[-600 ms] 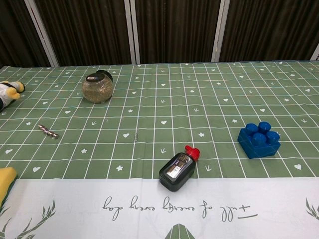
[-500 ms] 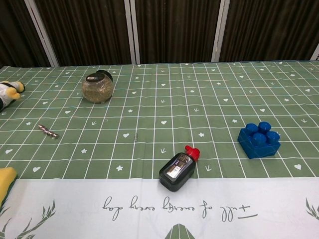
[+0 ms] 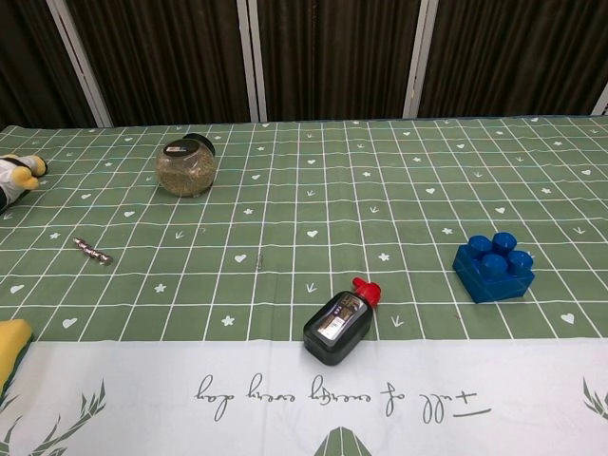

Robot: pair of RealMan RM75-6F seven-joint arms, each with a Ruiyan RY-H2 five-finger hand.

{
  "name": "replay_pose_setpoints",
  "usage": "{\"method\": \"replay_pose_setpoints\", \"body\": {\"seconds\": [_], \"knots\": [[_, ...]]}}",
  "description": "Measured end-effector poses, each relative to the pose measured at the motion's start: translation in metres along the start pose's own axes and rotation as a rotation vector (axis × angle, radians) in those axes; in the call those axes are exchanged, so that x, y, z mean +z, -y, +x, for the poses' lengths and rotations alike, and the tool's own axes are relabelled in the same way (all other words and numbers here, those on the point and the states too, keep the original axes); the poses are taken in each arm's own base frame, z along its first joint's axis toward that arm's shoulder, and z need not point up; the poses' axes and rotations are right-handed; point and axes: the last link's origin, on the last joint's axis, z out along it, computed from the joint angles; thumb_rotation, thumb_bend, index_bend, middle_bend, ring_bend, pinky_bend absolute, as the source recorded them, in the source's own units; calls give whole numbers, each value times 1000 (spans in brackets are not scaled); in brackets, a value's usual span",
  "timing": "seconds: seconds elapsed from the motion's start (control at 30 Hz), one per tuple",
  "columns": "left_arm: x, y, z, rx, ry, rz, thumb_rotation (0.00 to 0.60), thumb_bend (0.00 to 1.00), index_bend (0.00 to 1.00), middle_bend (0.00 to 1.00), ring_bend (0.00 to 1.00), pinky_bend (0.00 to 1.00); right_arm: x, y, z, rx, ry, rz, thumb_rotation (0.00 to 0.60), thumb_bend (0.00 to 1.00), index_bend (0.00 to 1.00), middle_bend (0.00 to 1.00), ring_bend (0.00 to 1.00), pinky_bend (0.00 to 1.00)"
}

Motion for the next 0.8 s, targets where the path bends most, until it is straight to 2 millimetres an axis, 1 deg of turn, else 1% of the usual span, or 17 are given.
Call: {"method": "replay_pose_setpoints", "body": {"seconds": [0.2,0.27,0.37,0.47,0.6,0.67,0.8], "knots": [[55,-1,-5,80,62,-52,600,255,357,0,0,0,0,1,0,7,-9,5,600,102,61,0,0,136],[74,0,-6,119,63,-65,600,264,386,0,0,0,1,1,0,10,-9,2,600,102,61,0,0,135],[96,1,-8,156,66,-81,600,289,418,0,0,0,1,0,-1,14,-6,-4,600,102,61,0,0,136],[120,2,-11,195,86,-101,600,303,428,0,0,0,1,-1,-1,15,-6,-8,600,102,61,0,0,136],[142,1,-16,241,118,-130,600,303,428,0,0,0,2,-2,-2,12,-7,-13,600,102,61,0,0,136],[150,-2,-21,255,136,-147,600,303,429,0,0,0,2,-2,-2,10,-5,-17,600,102,61,0,0,136],[159,-12,-33,263,170,-178,600,304,437,0,0,0,2,-4,-2,11,-5,-27,600,103,62,0,0,136]]}}
